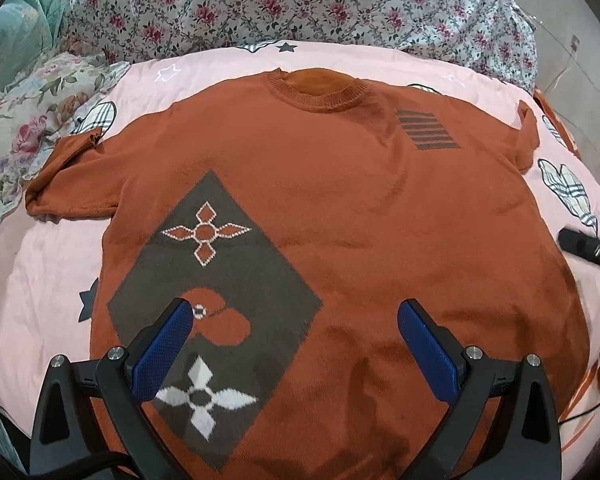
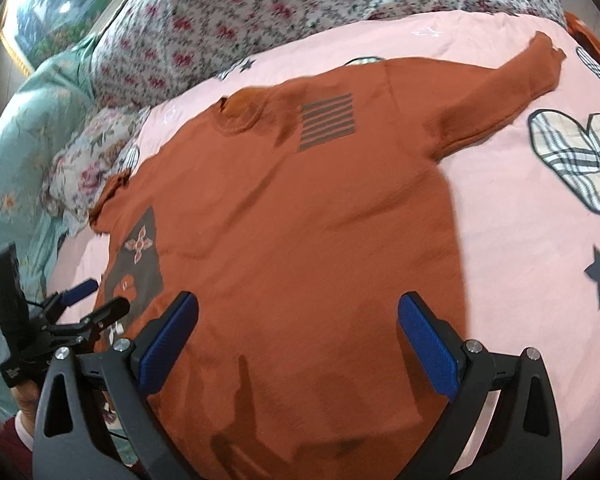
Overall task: Fold small clothes
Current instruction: 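Grasp the sweater's sleeve cuff with the right gripper and lift it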
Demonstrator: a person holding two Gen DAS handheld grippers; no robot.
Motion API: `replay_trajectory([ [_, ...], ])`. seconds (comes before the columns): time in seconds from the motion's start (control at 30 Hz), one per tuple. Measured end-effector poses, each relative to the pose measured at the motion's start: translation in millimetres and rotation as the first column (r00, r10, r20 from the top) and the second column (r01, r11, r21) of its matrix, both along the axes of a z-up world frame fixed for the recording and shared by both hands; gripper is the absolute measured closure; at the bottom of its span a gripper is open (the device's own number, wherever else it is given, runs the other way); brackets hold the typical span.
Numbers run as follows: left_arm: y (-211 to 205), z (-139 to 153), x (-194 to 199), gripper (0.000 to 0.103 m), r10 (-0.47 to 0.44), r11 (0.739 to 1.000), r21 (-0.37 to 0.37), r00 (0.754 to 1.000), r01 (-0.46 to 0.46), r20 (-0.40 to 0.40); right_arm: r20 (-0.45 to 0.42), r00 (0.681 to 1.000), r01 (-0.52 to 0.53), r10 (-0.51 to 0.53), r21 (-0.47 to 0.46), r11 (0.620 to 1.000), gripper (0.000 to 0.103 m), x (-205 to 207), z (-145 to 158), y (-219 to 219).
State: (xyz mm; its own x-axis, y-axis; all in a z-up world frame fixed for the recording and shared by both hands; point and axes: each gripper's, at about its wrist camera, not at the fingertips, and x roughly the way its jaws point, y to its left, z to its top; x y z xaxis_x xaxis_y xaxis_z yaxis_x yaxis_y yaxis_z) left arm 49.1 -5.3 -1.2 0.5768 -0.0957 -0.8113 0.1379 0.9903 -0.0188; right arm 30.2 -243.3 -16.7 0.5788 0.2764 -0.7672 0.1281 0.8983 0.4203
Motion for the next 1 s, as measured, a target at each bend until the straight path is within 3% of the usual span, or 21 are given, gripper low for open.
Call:
replay_trajectory([
  [0.1,3,0,11,0.001,0.008,1.000,0.010,1.000,-0.008,-0.014,0.021,0.997,0.068,-0.068,0.011,0.998,0.006,8,7,-35],
  [0.3,3,-2,29,0.001,0.025,0.999,0.024,0.999,-0.025,-0.021,0.049,0.959,0.276,-0.278,0.036,0.960,0.027,21,13,-135],
  [0.5,-7,-8,46,0.001,0.025,0.999,0.033,0.999,-0.023,-0.042,0.081,0.882,0.465,-0.465,0.020,0.885,0.050,49,8,-247],
  [0.63,-18,-16,57,0.001,0.018,0.999,0.052,0.998,-0.015,-0.062,0.036,0.825,0.563,-0.564,0.040,0.826,0.065,86,-15,-324],
  [0.77,-27,-25,70,0.001,0.021,0.998,0.065,0.996,-0.015,-0.090,0.036,0.784,0.618,-0.620,0.043,0.785,0.065,116,-28,-374],
  [1.0,-39,-35,88,0.001,0.014,0.998,0.062,0.993,-0.007,-0.118,0.026,0.770,0.635,-0.637,0.054,0.770,0.066,152,-51,-416],
])
